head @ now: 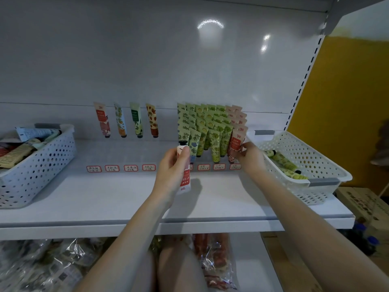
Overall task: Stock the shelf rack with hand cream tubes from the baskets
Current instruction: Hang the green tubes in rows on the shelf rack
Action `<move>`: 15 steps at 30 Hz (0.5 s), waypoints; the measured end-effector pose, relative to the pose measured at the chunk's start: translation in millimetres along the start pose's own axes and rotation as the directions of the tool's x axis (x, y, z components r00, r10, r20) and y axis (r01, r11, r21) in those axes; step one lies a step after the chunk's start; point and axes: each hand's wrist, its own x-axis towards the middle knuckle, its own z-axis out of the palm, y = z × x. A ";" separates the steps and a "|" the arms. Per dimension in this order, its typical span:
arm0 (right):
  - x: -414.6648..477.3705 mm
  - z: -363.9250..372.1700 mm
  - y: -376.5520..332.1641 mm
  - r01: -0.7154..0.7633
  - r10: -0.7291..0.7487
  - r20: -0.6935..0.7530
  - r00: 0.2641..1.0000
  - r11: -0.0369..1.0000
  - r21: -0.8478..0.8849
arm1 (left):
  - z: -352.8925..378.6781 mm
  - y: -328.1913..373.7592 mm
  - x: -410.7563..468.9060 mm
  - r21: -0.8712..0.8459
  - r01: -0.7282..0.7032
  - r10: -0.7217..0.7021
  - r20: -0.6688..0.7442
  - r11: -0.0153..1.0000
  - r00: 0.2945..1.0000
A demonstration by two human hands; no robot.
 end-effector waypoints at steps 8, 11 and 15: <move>-39.9 -30.5 -16.7 0.175 -0.164 -0.072 0.984 0.966 0.192 | 0.0 17.7 6.6 -0.276 0.089 -0.063 0.100 0.957 0.993; -65.0 -39.0 -25.4 0.046 -0.135 0.243 0.961 0.939 0.342 | 6.6 21.3 6.5 -0.401 0.121 -0.091 0.093 0.908 0.991; -77.8 -35.2 -23.7 -0.337 -0.051 0.559 0.828 0.751 0.568 | 16.9 14.8 5.3 -0.462 0.106 -0.095 0.047 0.880 0.994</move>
